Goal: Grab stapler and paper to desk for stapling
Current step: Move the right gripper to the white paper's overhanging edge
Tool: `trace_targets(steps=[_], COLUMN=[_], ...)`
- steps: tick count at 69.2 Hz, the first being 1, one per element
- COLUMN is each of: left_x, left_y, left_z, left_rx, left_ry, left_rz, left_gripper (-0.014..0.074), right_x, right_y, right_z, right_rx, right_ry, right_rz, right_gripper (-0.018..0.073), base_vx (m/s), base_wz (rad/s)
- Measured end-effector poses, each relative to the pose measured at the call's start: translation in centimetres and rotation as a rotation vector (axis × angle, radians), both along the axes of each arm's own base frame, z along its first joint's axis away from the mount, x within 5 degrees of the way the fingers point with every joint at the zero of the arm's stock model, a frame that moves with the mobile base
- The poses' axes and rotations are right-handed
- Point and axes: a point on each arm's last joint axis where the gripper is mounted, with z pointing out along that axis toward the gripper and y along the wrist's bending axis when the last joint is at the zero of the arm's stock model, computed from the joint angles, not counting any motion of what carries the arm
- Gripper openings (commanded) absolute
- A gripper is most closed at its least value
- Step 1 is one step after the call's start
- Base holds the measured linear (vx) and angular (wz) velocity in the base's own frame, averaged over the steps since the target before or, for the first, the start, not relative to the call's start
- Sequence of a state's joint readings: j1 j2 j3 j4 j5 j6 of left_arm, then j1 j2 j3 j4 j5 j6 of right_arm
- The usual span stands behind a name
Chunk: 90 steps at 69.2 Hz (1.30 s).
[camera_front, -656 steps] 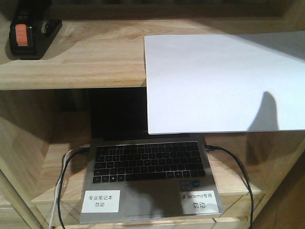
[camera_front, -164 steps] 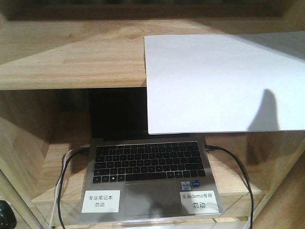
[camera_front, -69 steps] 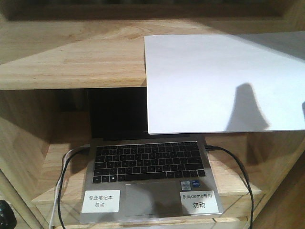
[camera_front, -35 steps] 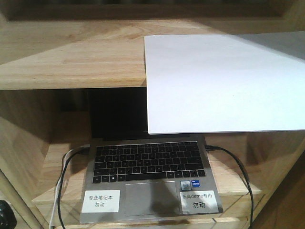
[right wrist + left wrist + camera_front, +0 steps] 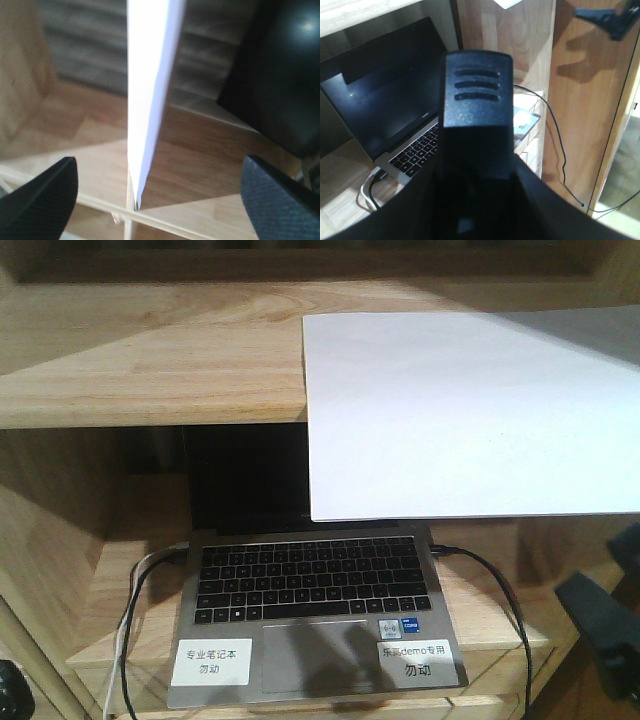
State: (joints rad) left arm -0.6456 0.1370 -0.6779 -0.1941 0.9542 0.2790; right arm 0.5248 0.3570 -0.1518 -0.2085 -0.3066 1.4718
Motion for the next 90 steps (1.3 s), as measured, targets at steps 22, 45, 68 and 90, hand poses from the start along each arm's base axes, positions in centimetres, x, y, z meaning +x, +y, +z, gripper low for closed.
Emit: trace_targets(steps=[22, 45, 68, 90], left_x=[0.0, 0.0, 0.0, 0.0], left_y=[0.0, 0.0, 0.0, 0.0], left_z=[0.0, 0.0, 0.0, 0.0], left_rx=[0.000, 0.000, 0.000, 0.000], left_ry=[0.000, 0.000, 0.000, 0.000], left_rz=[0.000, 0.000, 0.000, 0.000], left_gripper=[-0.0008, -0.0008, -0.0008, -0.0008], right_x=[2.8, 5.6, 7.2, 7.6], right_y=[1.9, 2.3, 2.6, 2.6], right_z=[0.3, 0.1, -0.5, 0.6], right_rx=[0.000, 0.138, 0.153, 0.168], right_ry=[-0.119, -0.178, -0.148, -0.190], right_rz=[0.011, -0.086, -0.137, -0.163], right_gripper=[0.0596, 0.0592, 0.0592, 0.0592], base_vx=[0.00, 0.00, 0.00, 0.00], base_wz=[0.00, 0.00, 0.00, 0.00])
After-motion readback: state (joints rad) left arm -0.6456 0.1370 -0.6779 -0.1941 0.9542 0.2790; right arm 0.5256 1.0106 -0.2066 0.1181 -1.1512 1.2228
